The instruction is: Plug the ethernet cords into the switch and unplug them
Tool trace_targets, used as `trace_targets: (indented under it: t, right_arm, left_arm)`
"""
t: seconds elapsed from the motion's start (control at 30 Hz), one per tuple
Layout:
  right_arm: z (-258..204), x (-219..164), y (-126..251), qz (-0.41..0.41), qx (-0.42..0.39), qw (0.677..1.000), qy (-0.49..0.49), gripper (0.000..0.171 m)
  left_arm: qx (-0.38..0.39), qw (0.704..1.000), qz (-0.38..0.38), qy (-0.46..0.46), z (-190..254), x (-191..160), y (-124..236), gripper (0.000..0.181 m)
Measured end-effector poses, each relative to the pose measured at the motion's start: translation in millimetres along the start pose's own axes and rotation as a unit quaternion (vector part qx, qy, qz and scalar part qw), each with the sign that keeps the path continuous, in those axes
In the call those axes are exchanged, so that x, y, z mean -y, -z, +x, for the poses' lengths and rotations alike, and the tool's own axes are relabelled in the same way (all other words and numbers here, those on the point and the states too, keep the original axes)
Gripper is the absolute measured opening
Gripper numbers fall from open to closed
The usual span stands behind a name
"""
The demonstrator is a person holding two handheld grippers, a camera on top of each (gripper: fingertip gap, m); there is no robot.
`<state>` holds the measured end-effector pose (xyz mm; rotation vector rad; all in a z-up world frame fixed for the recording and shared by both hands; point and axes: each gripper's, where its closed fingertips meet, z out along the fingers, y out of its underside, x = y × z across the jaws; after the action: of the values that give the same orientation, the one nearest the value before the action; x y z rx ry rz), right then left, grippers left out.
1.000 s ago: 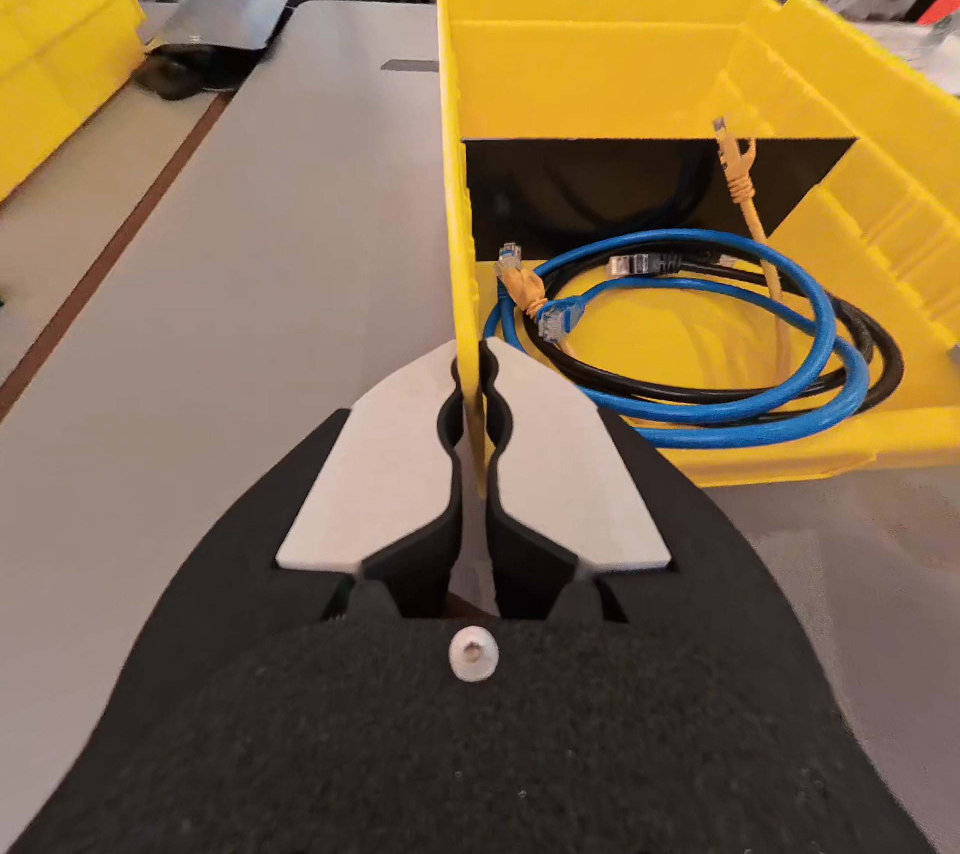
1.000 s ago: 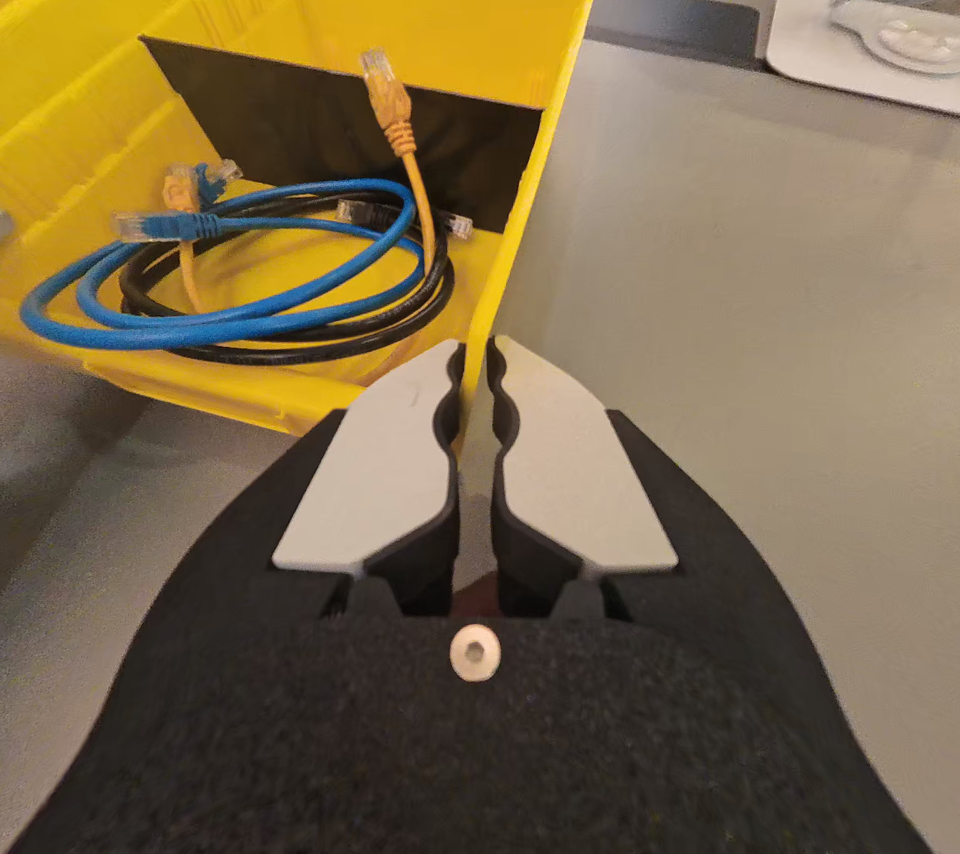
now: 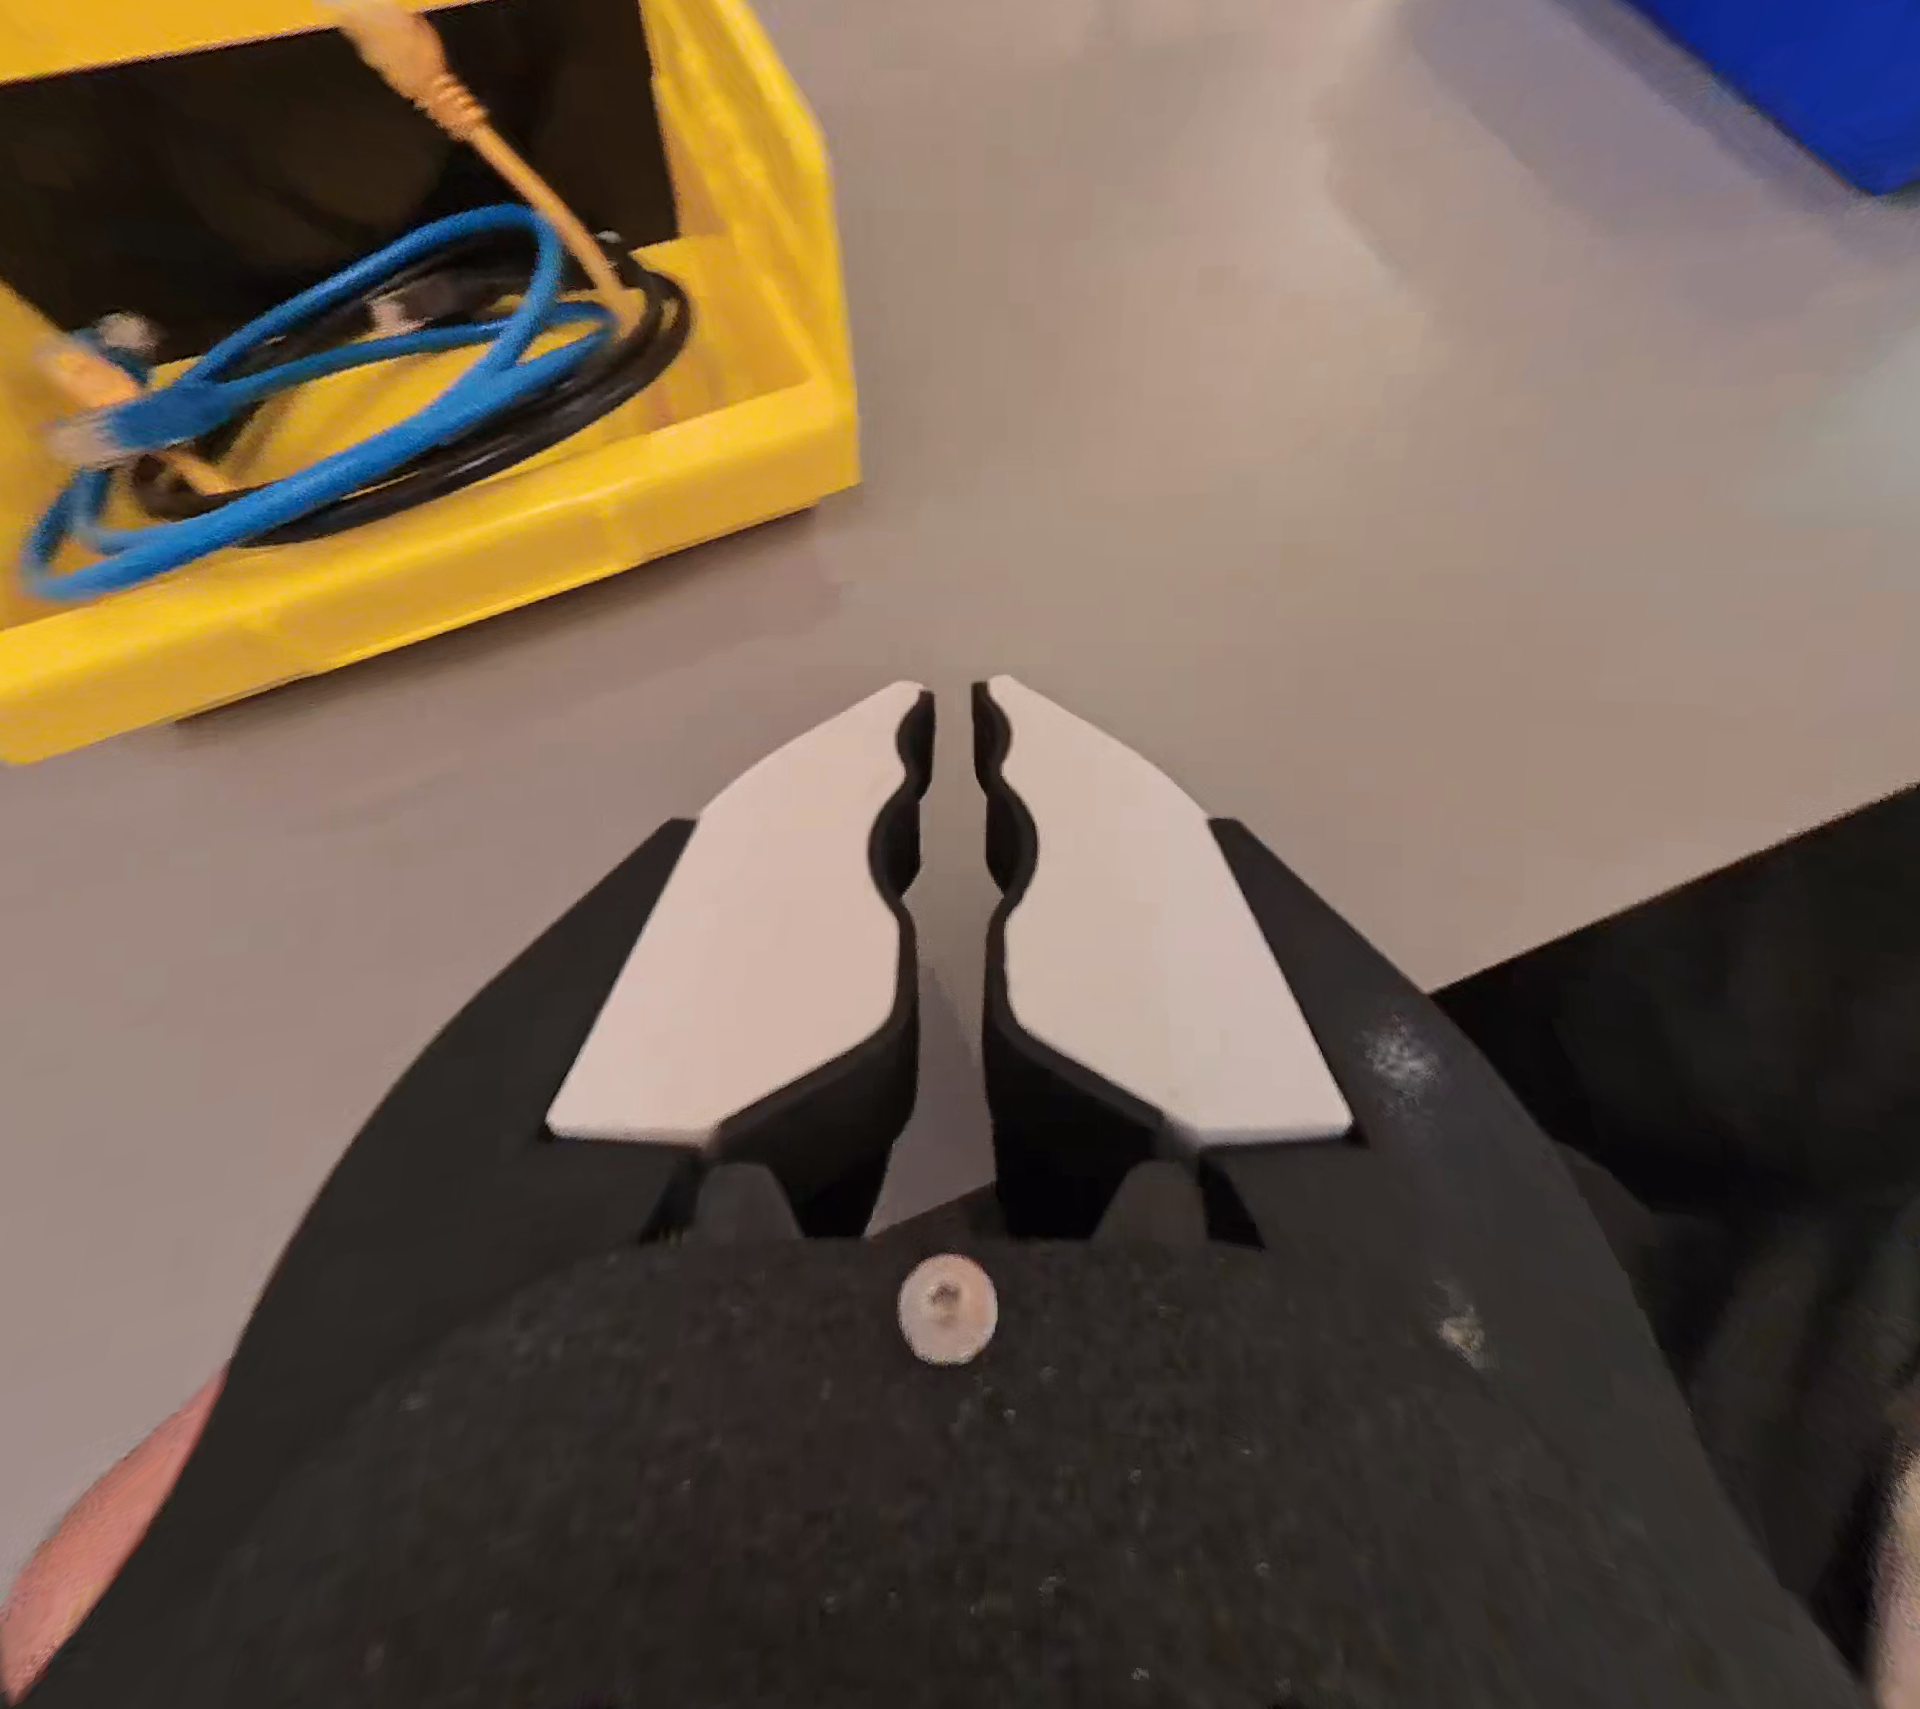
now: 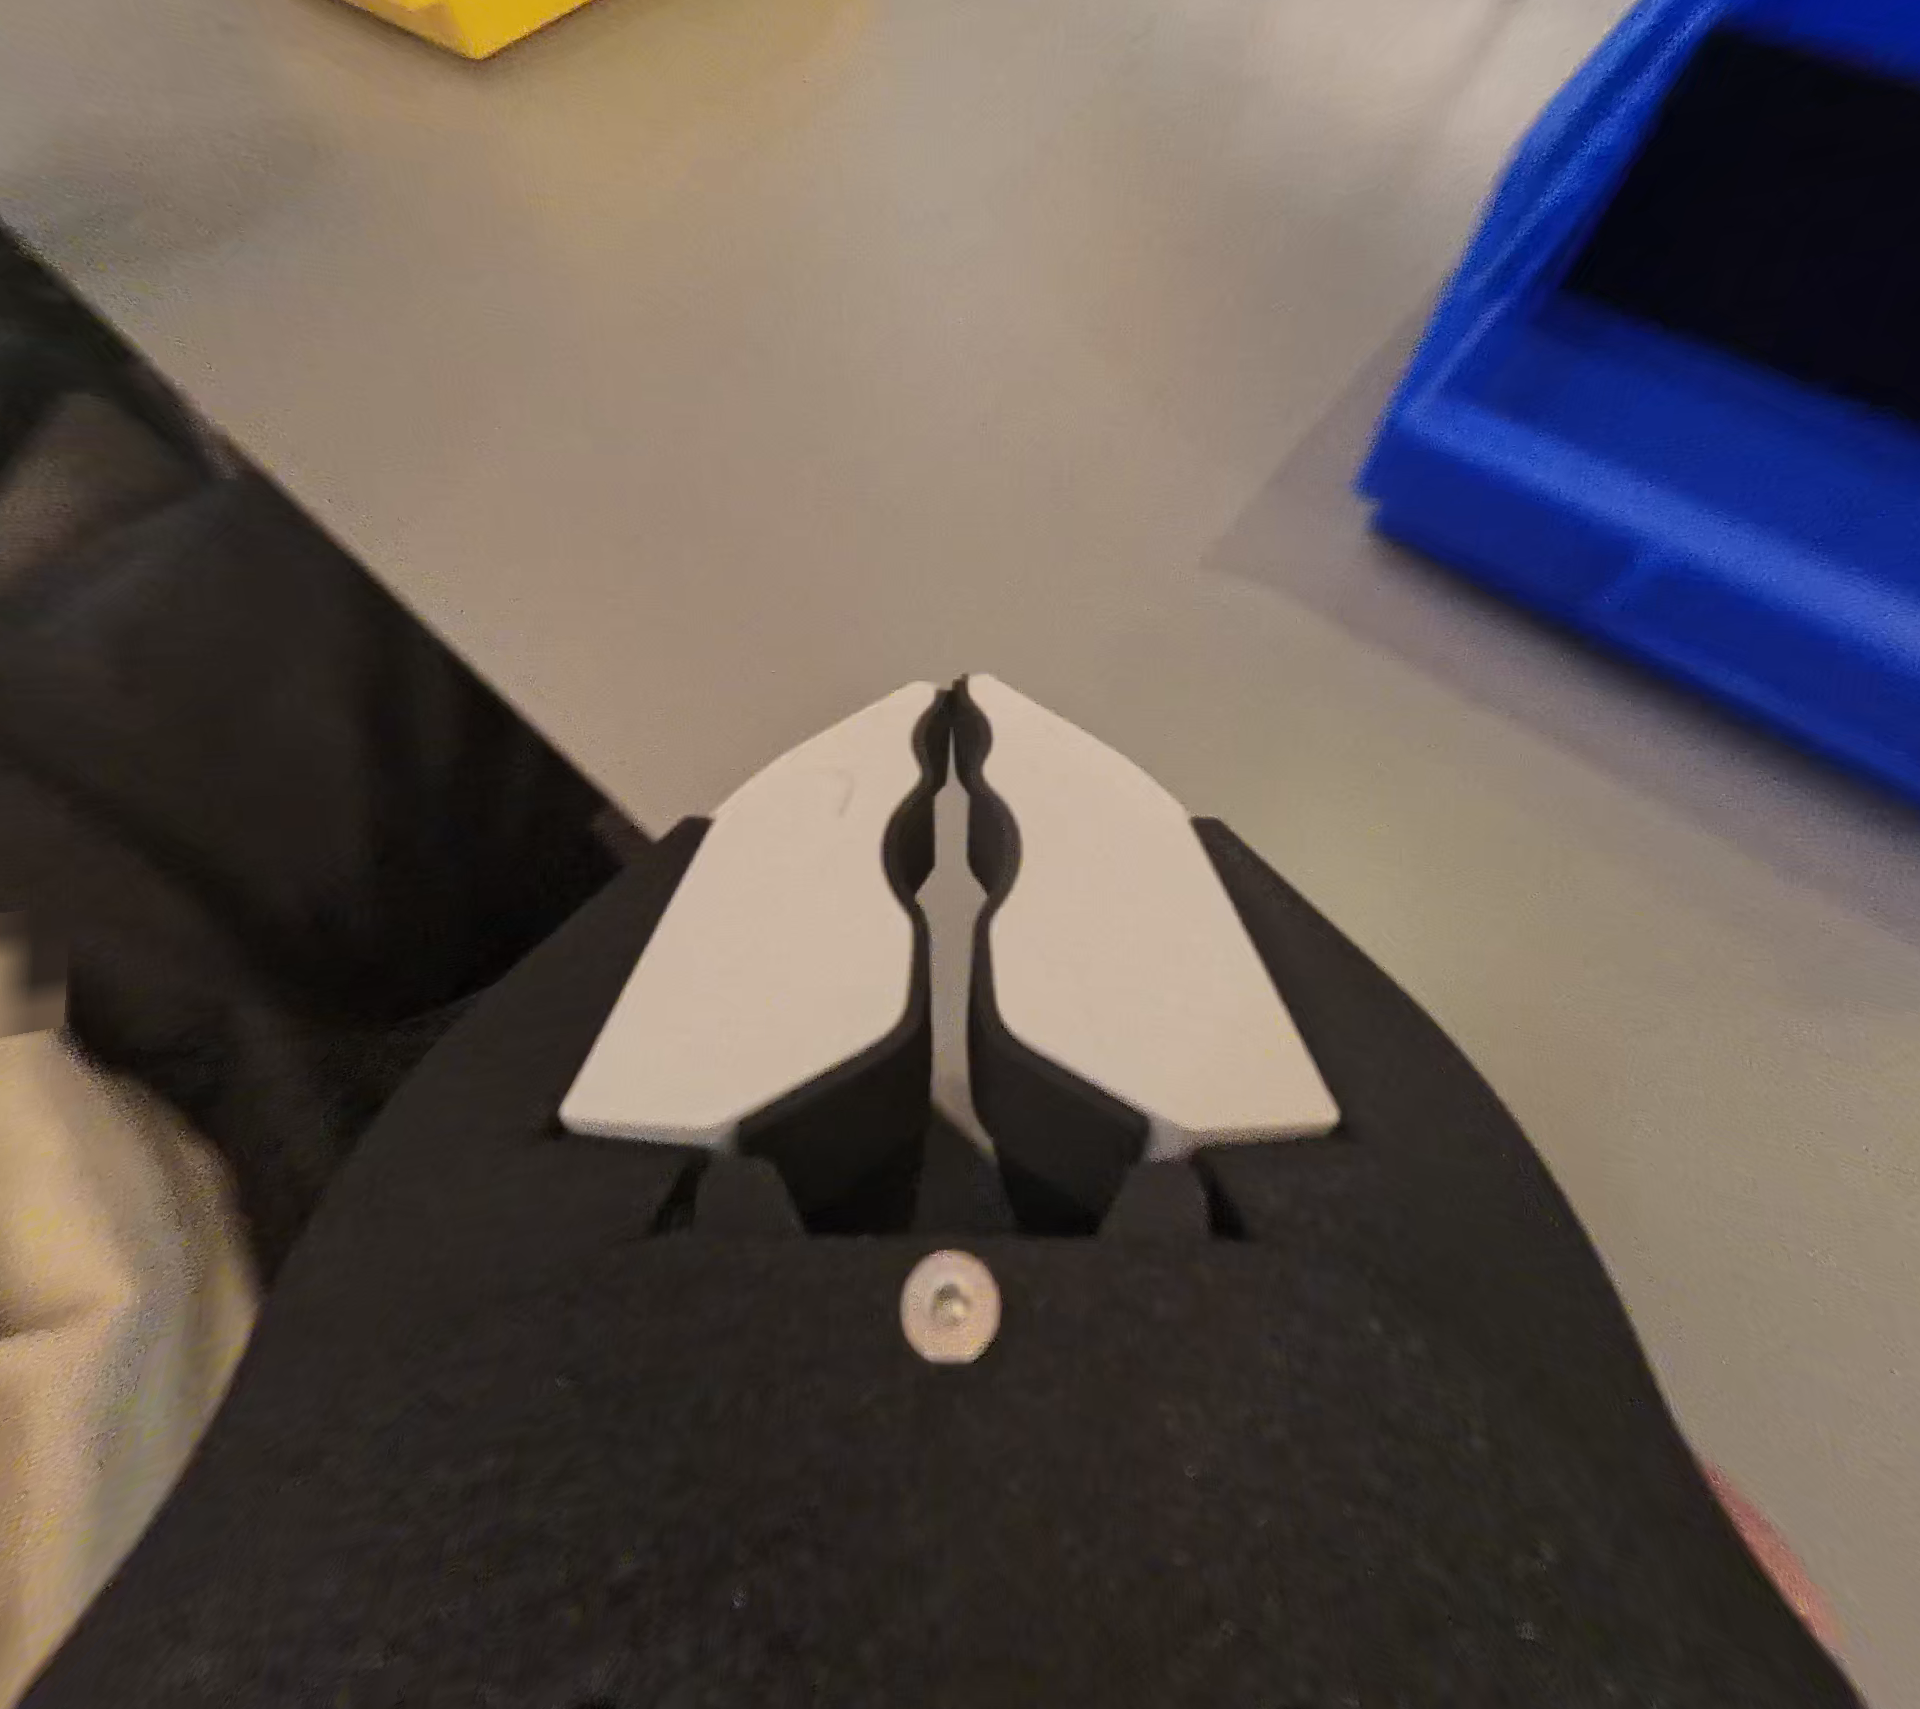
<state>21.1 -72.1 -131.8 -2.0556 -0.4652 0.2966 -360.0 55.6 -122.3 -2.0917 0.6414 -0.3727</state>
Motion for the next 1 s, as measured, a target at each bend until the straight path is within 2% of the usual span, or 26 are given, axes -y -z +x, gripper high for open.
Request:
trace_targets:
  t: [0.03, 0.13, 0.23, 0.33, 0.43, 0.57, 0.63, 0.7, 0.73, 0.83, 0.93, 1.0]
  right_arm:
    - [10, 2, 3, 0.011, -0.026, 1.0, 0.012, 0.0]
    - [20, 9, 6, 0.047, -0.034, 0.998, -0.02, 0.0]
    - [27, 16, 4, 0.072, -0.047, 0.995, -0.044, 0.0]
    - [45, 12, 4, 0.07, -0.093, 0.991, -0.072, 0.0]
    - [62, 22, 16, 0.117, -0.142, 0.98, -0.075, 0.0]
    - [77, 42, 37, 0.16, -0.219, 0.962, -0.012, 0.0]
    - [76, 47, 38, 0.172, -0.22, 0.96, 0.005, 0.0]
    - [73, 48, 31, 0.178, -0.208, 0.962, 0.004, 0.012]
    - [74, 45, 26, 0.17, -0.203, 0.964, -0.005, 0.024]
    - [78, 31, 11, 0.141, -0.187, 0.972, -0.036, 0.045]
    - [84, 25, 4, 0.14, -0.173, 0.972, -0.072, 0.049]
    - [87, 25, 2, 0.137, -0.164, 0.973, -0.083, 0.046]
  left_arm:
    - [-0.015, 1.0, 0.004, 0.006, 8, 3, 0, 0.002]
    - [-0.072, 0.996, 0.027, 0.033, 30, 11, -3, 0.0]
    - [-0.103, 0.993, 0.021, 0.06, 35, 9, -7, 0.0]
    - [-0.137, 0.985, 0.04, 0.095, 33, 11, -8, 0.0]
    - [-0.109, 0.983, 0.089, 0.116, 15, 20, -4, 0.0]
    - [-0.042, 0.984, 0.161, 0.057, -4, 45, 12, 0.0]
    - [-0.014, 0.98, 0.199, 0.027, -6, 61, 18, 0.022]
    - [-0.01, 0.98, 0.198, 0.015, -1, 66, 11, 0.051]
    - [-0.009, 0.983, 0.184, 0.017, 1, 64, 3, 0.056]
    - [-0.004, 0.982, 0.19, 0.002, 9, 63, -10, 0.05]
    - [-0.023, 0.975, 0.221, -0.004, 22, 74, -13, 0.045]
    - [-0.045, 0.978, 0.204, 0.012, 29, 73, -18, 0.047]
